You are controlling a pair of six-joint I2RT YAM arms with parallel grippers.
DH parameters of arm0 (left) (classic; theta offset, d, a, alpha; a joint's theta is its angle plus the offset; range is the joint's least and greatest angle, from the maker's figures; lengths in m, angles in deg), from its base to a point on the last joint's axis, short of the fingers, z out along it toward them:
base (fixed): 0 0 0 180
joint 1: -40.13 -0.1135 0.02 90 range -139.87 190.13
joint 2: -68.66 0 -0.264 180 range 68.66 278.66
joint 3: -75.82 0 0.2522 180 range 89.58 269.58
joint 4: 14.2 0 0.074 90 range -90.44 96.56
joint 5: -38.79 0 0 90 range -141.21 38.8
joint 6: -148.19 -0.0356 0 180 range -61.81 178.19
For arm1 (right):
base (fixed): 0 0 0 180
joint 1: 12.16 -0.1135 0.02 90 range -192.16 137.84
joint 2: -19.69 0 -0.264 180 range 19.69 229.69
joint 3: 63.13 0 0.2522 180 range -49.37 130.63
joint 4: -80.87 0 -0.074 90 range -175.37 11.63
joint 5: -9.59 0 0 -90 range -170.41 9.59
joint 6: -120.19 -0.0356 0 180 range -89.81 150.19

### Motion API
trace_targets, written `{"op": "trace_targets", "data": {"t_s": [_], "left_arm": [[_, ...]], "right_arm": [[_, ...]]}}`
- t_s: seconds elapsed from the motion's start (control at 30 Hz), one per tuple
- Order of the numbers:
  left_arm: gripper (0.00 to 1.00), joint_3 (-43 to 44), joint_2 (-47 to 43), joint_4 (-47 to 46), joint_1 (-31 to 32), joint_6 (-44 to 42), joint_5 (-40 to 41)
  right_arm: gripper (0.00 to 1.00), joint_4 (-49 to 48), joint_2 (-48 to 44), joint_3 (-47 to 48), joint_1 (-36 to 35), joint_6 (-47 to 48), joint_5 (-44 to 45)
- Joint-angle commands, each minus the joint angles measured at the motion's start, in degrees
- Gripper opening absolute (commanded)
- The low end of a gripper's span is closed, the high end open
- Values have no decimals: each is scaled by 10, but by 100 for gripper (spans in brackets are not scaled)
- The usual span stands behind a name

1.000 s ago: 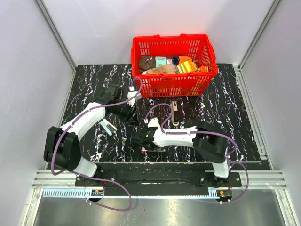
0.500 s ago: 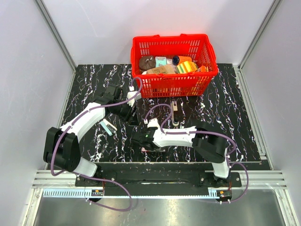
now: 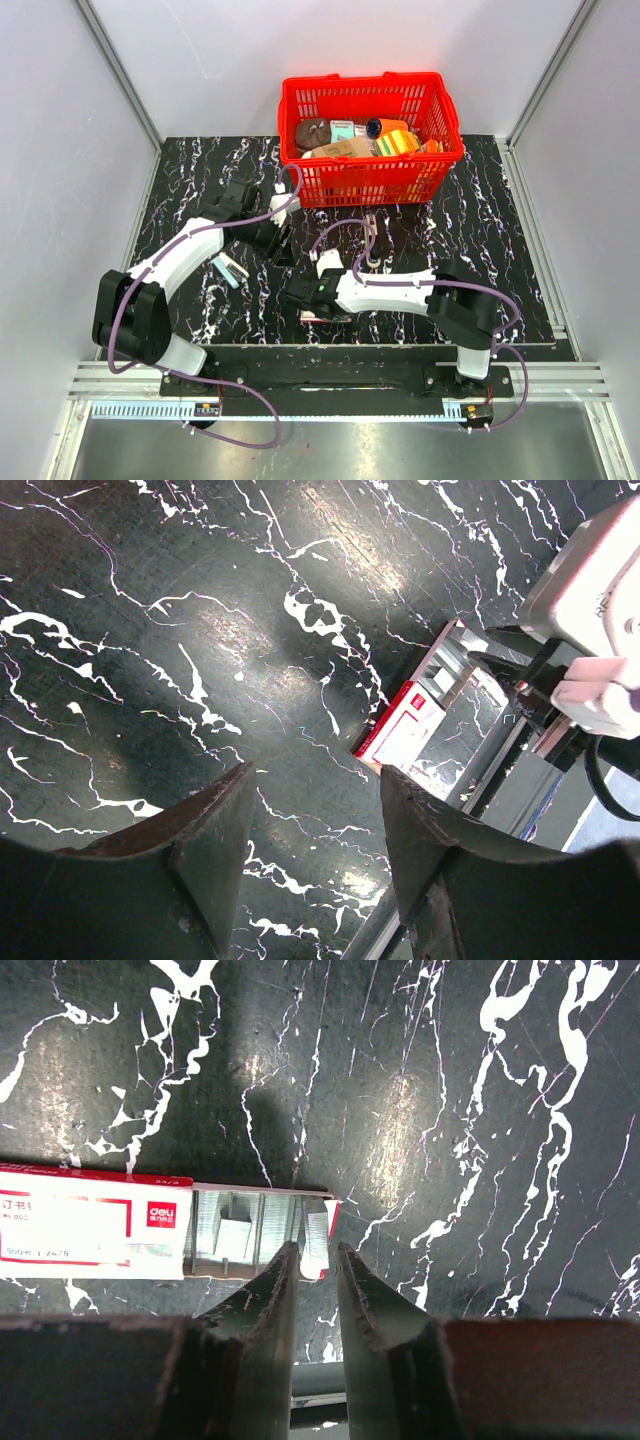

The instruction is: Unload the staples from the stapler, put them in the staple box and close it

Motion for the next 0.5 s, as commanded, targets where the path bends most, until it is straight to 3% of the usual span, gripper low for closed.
{"op": "trace_targets", "data": {"t_s": [0.0, 0.23, 0.47], "left_arm": [[57, 10, -17, -6, -3, -14, 3], [57, 10, -15, -4, -4, -15, 3], [57, 10, -15, -5, -3, -15, 4]], "right_arm": [[28, -9, -29, 0, 5, 5, -6], [27, -10, -45, -7, 9, -2, 17], [16, -66, -105, -79, 65, -41, -14]]}}
